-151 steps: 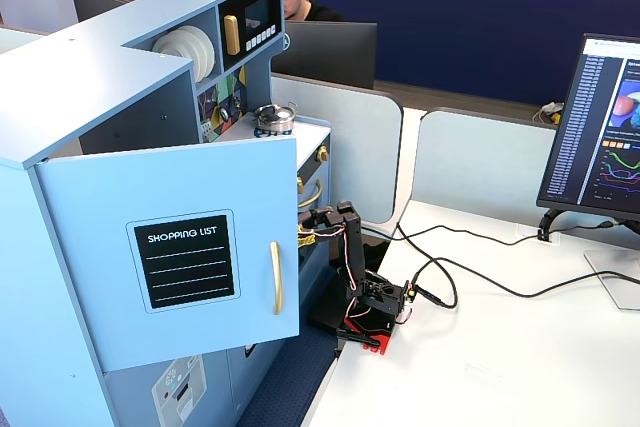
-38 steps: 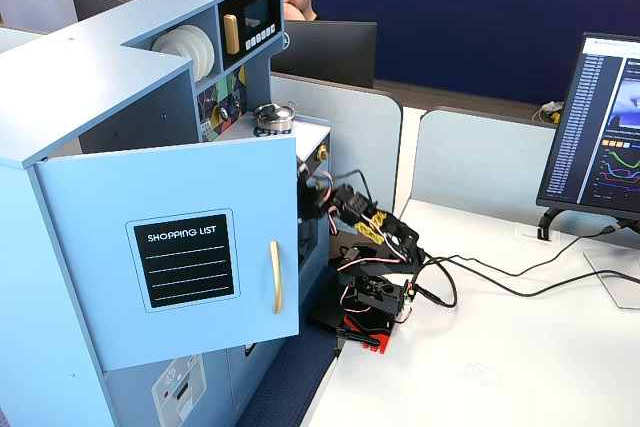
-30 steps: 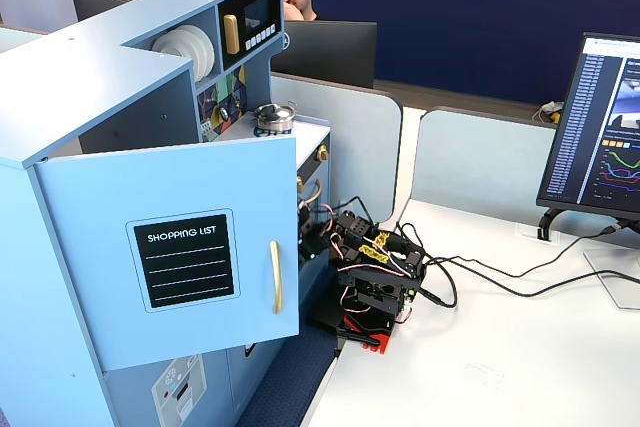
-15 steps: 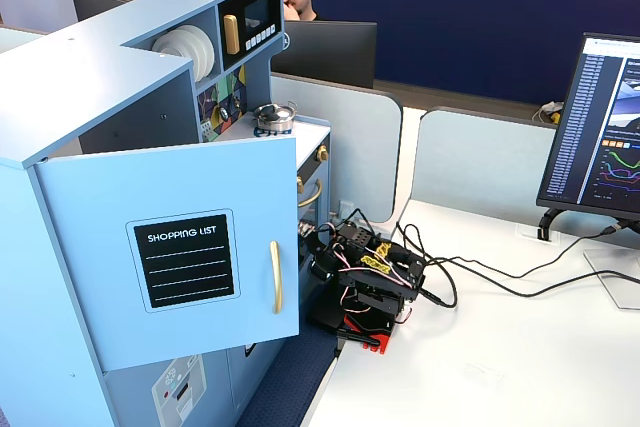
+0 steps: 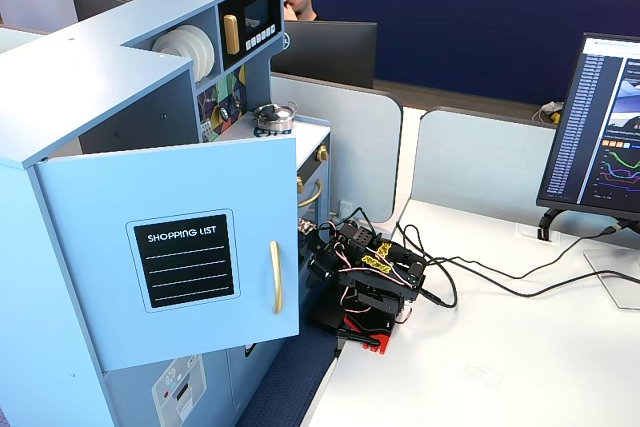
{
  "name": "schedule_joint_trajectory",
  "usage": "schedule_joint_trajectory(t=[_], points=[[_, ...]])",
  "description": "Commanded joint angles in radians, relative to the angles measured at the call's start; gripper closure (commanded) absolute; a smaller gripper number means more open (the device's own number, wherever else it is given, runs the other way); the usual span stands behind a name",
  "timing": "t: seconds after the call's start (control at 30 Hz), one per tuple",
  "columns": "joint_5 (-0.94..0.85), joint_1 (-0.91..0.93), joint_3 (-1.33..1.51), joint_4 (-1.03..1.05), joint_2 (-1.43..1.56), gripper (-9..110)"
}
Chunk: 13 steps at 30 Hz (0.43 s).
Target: Pick up the green pineapple from the left cabinet and place it in the green recipient
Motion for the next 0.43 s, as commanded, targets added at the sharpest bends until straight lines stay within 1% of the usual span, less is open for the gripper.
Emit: schedule_joint_trajectory(t=[0.0,0.4], points=[[0.040,-0.028,0.009,0.164,-0.015,100],[0.038,-0.029,0.009,0.164,-0.015,99]])
